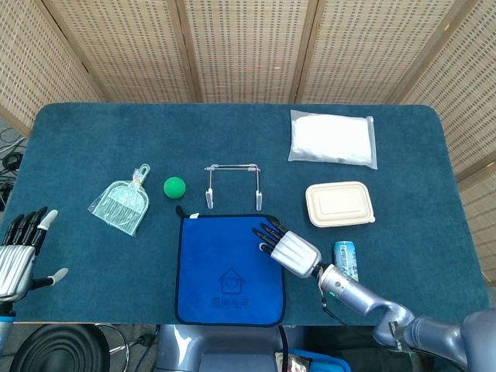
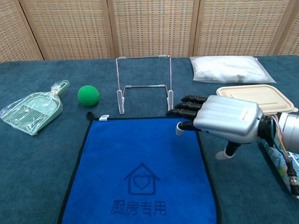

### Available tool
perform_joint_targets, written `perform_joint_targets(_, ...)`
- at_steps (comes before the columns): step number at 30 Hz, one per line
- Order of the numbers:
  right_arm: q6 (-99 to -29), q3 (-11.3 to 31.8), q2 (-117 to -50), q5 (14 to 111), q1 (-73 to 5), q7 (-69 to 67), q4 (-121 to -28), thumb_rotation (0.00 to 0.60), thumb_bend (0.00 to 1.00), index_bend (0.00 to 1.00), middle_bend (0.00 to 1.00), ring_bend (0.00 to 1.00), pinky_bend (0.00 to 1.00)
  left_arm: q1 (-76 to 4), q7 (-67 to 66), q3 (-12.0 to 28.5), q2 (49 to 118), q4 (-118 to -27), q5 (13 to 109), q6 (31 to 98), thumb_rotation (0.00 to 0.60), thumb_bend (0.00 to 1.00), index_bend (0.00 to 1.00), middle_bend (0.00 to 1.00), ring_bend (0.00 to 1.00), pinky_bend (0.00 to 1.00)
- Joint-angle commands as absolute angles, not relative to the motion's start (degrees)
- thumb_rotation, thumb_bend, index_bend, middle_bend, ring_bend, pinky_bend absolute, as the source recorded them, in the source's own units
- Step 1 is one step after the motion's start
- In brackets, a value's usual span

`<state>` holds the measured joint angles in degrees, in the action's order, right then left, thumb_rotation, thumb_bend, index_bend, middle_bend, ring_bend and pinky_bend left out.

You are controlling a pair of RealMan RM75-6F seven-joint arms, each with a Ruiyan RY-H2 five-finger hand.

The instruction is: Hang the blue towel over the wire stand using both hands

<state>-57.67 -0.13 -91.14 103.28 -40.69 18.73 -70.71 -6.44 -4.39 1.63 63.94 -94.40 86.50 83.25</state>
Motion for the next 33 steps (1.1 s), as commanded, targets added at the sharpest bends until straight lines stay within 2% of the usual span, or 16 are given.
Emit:
perform_joint_targets(1, -58.9, -1.3, -91.8, 104.2, -40.7, 17.6, -69.1, 0.6, 0.0, 0.26, 0.05, 0.0, 0.0, -6.5, -4.5, 1.6, 64.0, -94.4, 86.5, 83.2, 0.6, 0.0, 0.0, 0.0, 0.0, 0.0)
perform_joint_targets(20, -61.6, -3.4, -96.1, 104.1, -40.6, 13.9, -64.9, 0.6, 0.0, 0.26, 0.05, 0.0, 0.0, -6.9, -4.4, 1.4, 63.8, -94.8, 85.9, 82.1, 0.6, 0.0, 0.0, 0.0, 0.0, 0.0)
perform_joint_targets(33, -61.2, -1.2, -99.5, 100.9, -41.3, 13.0, -64.3, 0.6, 0.0, 0.26, 0.06, 0.0, 0.0, -6.9, -3.8, 1.4, 63.5, -94.9, 85.7, 82.0, 0.6, 0.0, 0.0, 0.0, 0.0, 0.0)
